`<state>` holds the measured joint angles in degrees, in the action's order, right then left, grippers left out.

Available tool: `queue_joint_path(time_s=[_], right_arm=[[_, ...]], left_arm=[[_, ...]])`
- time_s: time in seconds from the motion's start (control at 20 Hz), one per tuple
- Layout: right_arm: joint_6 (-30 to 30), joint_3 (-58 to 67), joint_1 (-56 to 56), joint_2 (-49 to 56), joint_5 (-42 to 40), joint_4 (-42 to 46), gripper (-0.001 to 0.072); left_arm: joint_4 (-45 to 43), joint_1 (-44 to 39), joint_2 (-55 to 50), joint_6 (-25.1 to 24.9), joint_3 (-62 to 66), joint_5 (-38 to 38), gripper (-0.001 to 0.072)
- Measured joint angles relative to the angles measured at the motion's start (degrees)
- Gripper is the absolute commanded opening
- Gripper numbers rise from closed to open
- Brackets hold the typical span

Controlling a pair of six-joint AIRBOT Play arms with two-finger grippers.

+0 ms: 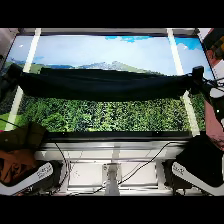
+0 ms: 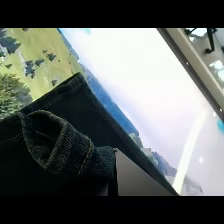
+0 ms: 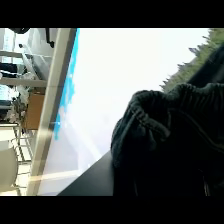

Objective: Fold the clothes and pants, and hang the long-sleeved shirts on hangers.

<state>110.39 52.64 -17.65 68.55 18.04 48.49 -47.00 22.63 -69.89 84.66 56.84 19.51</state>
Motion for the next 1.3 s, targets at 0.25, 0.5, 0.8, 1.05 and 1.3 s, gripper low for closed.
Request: queue_joint_path(time_s=[0.25, 0.5, 0.8, 1.05, 1.3], right_arm=[[1.95, 10.08, 0.98, 9.31, -1.20, 1.07, 0.0050], [7.82, 15.80, 1.57, 16.87, -2.80, 1.31, 0.0050], [13.14, 19.28, 3.30, 23.54, -7.30, 1.27, 0.0051], [14.40, 25.05, 3.76, 28.20, -8.35, 1.38, 0.0050], [16.11, 28.11, 3.89, 30.27, -9.70, 1.55, 0.0051]], left_arm=[[-0.79, -0.63, -7.74, 0.28, 7.26, 0.22, 0.0012], [-1.05, -1.75, -14.84, 1.99, 14.12, 0.28, 0.0011], [-3.06, -3.74, -21.29, 3.06, 18.01, 0.09, 0.0012], [-3.76, -4.13, -23.91, 3.67, 18.60, -1.75, 0.0012], [-3.82, -4.15, -24.94, 3.87, 18.73, -4.07, 0.0012]])
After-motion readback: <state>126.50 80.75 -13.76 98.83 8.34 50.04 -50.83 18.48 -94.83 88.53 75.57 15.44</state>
